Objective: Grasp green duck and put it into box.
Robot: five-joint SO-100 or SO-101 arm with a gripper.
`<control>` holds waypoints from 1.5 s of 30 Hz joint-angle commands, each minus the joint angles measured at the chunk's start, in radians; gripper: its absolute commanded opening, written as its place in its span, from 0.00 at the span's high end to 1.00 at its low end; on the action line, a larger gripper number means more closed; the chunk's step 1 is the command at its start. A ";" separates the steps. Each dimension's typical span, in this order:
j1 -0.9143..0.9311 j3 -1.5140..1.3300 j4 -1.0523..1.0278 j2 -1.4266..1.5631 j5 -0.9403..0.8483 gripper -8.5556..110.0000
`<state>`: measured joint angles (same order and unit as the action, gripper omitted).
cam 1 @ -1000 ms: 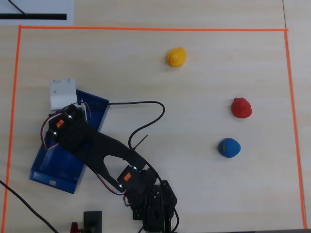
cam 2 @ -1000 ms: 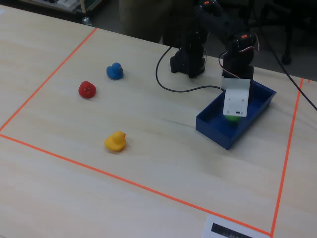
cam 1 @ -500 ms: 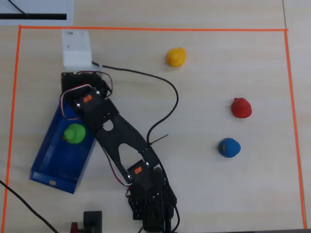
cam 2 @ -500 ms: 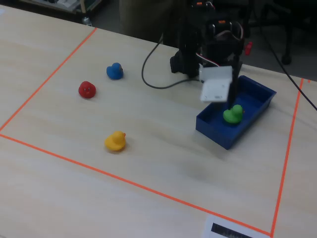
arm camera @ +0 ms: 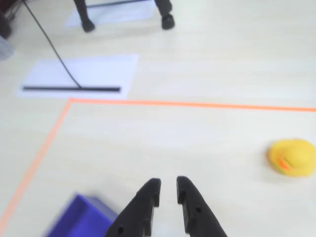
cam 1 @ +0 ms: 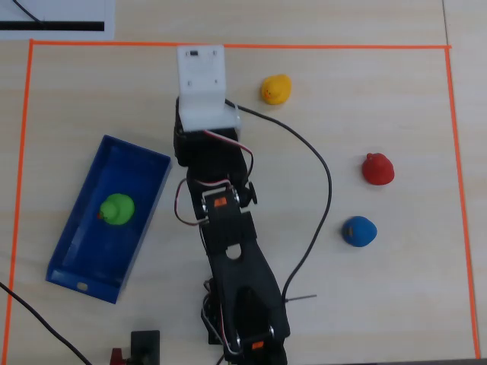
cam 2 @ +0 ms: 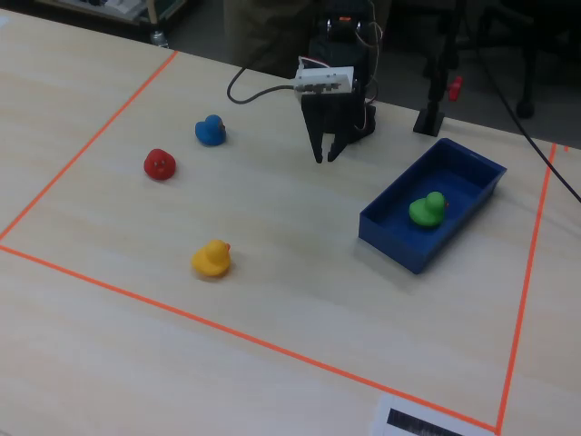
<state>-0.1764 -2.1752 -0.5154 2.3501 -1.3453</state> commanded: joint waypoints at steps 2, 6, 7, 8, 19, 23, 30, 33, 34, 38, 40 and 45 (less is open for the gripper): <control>0.048 -0.399 0.020 0.373 -0.054 0.93; 0.061 -0.629 -0.052 0.629 -0.060 0.93; 0.060 -0.681 -0.075 0.686 -0.060 0.93; 0.058 -0.729 -0.095 0.742 -0.054 0.93; 0.055 -0.934 -0.330 0.960 -0.009 0.93; 0.038 -0.936 -0.611 0.960 -0.005 0.93; 0.048 -0.936 -0.790 0.960 0.138 0.93; 0.049 -0.936 -0.788 0.960 0.141 0.93; 0.049 -0.936 -0.788 0.960 0.141 0.93; 0.049 -0.936 -0.788 0.960 0.138 0.93; 0.049 -0.936 -0.788 0.960 0.138 0.93; 0.049 -0.936 -0.788 0.960 0.138 0.93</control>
<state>-0.1273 -3.1155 -1.2855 3.3257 -1.2164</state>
